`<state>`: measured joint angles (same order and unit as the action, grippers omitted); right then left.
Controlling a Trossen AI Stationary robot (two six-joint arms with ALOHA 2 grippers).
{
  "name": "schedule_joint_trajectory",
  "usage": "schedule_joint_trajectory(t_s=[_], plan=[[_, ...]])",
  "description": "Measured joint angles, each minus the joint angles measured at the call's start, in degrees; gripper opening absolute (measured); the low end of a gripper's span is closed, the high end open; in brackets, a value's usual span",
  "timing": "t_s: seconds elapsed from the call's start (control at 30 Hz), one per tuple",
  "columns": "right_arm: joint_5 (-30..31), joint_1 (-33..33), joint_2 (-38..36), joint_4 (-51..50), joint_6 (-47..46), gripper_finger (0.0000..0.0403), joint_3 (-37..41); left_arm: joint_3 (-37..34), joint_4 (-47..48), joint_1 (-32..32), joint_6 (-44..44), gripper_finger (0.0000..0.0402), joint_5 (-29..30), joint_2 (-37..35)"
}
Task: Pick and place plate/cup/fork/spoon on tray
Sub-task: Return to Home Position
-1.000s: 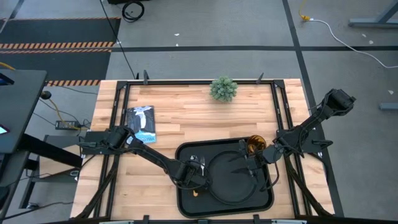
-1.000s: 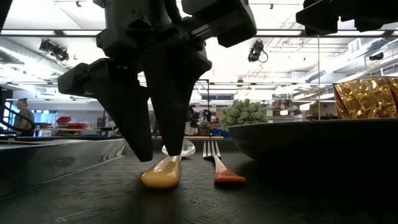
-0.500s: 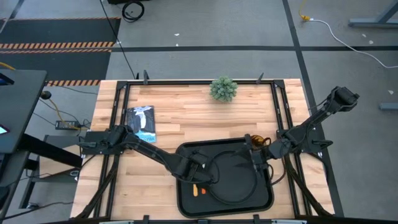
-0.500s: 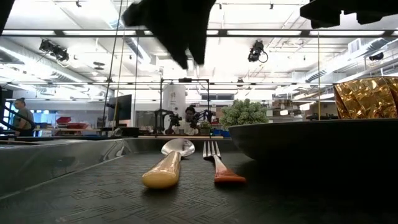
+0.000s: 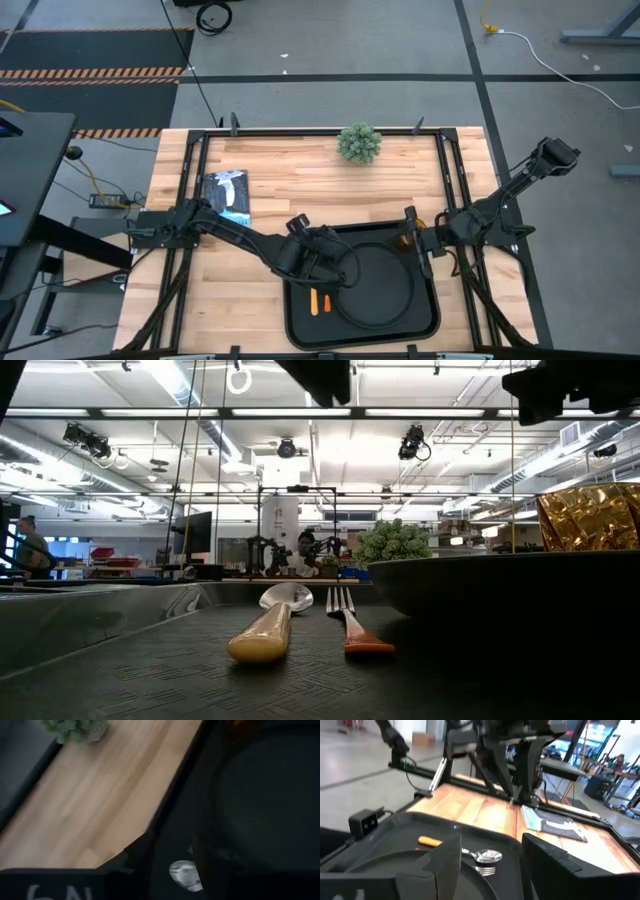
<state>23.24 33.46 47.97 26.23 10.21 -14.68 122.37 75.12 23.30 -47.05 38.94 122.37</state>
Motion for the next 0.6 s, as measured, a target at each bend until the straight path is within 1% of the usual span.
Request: schedule_joint_trajectory(t_s=[0.1,0.27,0.37,0.47,0.53,0.6], plan=[[-0.28,-0.44,-2.68,1.95,0.02,0.0215,1.72,0.00,4.33,-0.80,1.25,0.0141,0.88,-0.02],[-0.54,-1.46,-8.18,-0.41,0.09,0.0215,2.28,0.00,9.52,-2.54,1.50,0.0137,2.01,-1.43],[-2.28,-1.79,-11.24,-1.32,0.03,0.0215,2.28,-0.45,8.31,-2.91,3.34,0.0127,4.20,-2.75],[-3.26,-1.82,-13.92,-3.00,0.02,0.0215,2.28,-2.51,4.85,-2.51,5.72,0.0113,6.51,-3.56],[-3.40,-1.82,-15.48,-4.27,0.01,0.0215,2.28,-4.47,3.85,-1.71,6.16,0.0103,7.45,-3.68],[-3.66,-1.69,-16.55,-3.64,-0.18,0.0215,2.81,-7.43,0.82,-1.08,5.83,0.0093,7.71,-3.93]])
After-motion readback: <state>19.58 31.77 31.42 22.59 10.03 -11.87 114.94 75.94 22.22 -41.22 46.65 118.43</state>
